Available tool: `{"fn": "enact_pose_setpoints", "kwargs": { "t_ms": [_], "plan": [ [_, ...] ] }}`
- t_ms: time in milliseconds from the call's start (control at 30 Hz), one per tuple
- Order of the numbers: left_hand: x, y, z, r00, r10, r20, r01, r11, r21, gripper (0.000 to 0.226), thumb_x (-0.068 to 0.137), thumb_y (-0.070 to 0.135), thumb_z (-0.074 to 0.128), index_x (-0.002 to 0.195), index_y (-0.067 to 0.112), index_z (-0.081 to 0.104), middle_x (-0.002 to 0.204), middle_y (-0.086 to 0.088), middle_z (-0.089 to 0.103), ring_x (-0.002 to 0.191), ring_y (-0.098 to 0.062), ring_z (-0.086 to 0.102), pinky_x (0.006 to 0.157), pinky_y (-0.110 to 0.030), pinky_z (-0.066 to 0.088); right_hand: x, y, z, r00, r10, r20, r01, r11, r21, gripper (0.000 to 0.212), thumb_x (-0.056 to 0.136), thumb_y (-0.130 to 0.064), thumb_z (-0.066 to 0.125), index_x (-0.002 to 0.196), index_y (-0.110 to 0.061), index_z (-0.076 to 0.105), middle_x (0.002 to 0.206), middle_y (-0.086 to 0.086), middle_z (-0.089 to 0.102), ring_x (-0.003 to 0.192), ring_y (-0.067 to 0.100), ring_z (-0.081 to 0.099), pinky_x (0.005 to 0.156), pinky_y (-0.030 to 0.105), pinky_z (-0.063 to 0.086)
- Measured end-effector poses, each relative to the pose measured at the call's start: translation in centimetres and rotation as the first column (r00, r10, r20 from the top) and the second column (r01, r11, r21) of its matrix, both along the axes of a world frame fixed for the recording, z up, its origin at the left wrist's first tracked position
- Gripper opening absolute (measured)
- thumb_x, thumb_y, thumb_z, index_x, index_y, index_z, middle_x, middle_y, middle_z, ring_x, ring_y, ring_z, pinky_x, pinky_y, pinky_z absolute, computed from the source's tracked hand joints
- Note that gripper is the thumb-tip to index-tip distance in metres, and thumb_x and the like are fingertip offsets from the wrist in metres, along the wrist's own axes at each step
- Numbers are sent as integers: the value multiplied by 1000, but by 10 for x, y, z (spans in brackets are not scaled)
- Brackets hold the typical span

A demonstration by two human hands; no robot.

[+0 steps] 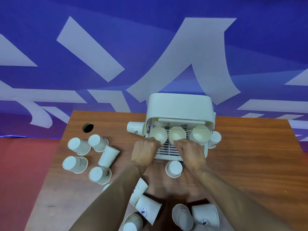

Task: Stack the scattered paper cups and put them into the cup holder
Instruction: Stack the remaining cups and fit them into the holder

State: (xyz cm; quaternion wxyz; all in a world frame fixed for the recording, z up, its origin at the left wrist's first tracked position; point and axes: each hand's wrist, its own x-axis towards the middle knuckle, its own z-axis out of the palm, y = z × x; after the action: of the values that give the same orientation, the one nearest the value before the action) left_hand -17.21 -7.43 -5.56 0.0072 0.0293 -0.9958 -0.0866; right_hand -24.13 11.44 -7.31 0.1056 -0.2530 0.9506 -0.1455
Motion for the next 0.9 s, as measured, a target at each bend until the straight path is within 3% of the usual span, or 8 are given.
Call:
{"fn": "enact_pose_setpoints", "kwargs": {
  "t_ms": [133, 333, 467, 533, 633, 700, 767, 900],
  "plan": [
    [-7, 0, -14, 995, 15, 100, -16, 1000, 8, 22, 98, 35, 52, 92, 23, 70, 90, 1, 67, 84, -23, 64, 59, -28, 30, -4, -1, -3, 1000, -9, -24, 9, 1000, -19, 29, 103, -30, 47, 93, -18, 71, 85, -2, 67, 79, 20, 62, 63, 35, 51],
    [-21, 2, -18, 984, 63, 166, -87, 986, 139, 28, 99, 31, 52, 82, 16, 68, 84, -8, 68, 79, -30, 63, 60, -31, 34, -7, -11, -7, 984, -60, -170, 39, 992, -123, 27, 95, -23, 65, 70, -19, 70, 65, -2, 64, 55, 23, 59, 48, 25, 30],
    [-24, -3, -18, 981, 29, 192, -50, 993, 104, 33, 101, 32, 49, 73, 17, 57, 83, -8, 64, 78, -30, 62, 60, -33, 38, -8, -15, -6, 982, -48, -182, 36, 997, -69, 32, 97, -23, 63, 65, -17, 68, 61, -1, 61, 52, 25, 57, 47, 26, 27],
    [-24, -2, -16, 981, 18, 196, -32, 997, 66, 30, 102, 32, 48, 79, 15, 59, 88, -7, 63, 81, -29, 63, 61, -33, 41, -8, -15, -9, 982, -56, -181, 47, 997, -54, 34, 98, -25, 61, 66, -18, 68, 62, 0, 62, 54, 25, 59, 48, 26, 26],
    [-23, 3, -7, 987, 29, 160, -37, 998, 50, 23, 99, 36, 50, 104, 17, 62, 101, -2, 62, 90, -26, 64, 67, -34, 49, -9, -13, -8, 984, -48, -170, 37, 997, -68, 28, 97, -27, 62, 72, -19, 71, 69, -1, 67, 61, 26, 64, 48, 27, 32],
    [-17, 5, 2, 993, 20, 120, -22, 1000, 21, 25, 97, 37, 51, 115, 20, 59, 109, 2, 61, 96, -23, 63, 70, -36, 51, -9, -12, -3, 984, -48, -172, 27, 992, -120, 10, 92, -28, 68, 92, -21, 75, 86, -3, 73, 73, 25, 69, 53, 30, 46],
    [-7, 6, 12, 999, -9, 33, 8, 999, 36, 25, 95, 30, 52, 117, 19, 60, 113, 2, 61, 98, -23, 62, 70, -38, 52, -4, -9, 2, 976, -62, -211, 15, 976, -218, 20, 86, -25, 76, 106, -22, 73, 94, -6, 74, 76, 22, 70, 55, 32, 52],
    [22, -2, 33, 984, -50, -173, 66, 994, 91, 23, 85, 15, 63, 108, 13, 67, 114, -2, 65, 95, -26, 62, 61, -39, 55, 15, 6, 18, 962, -53, -268, -58, 919, -390, 21, 84, -16, 76, 103, -24, 70, 87, -11, 70, 67, 13, 66, 52, 31, 51]
  ]
}}
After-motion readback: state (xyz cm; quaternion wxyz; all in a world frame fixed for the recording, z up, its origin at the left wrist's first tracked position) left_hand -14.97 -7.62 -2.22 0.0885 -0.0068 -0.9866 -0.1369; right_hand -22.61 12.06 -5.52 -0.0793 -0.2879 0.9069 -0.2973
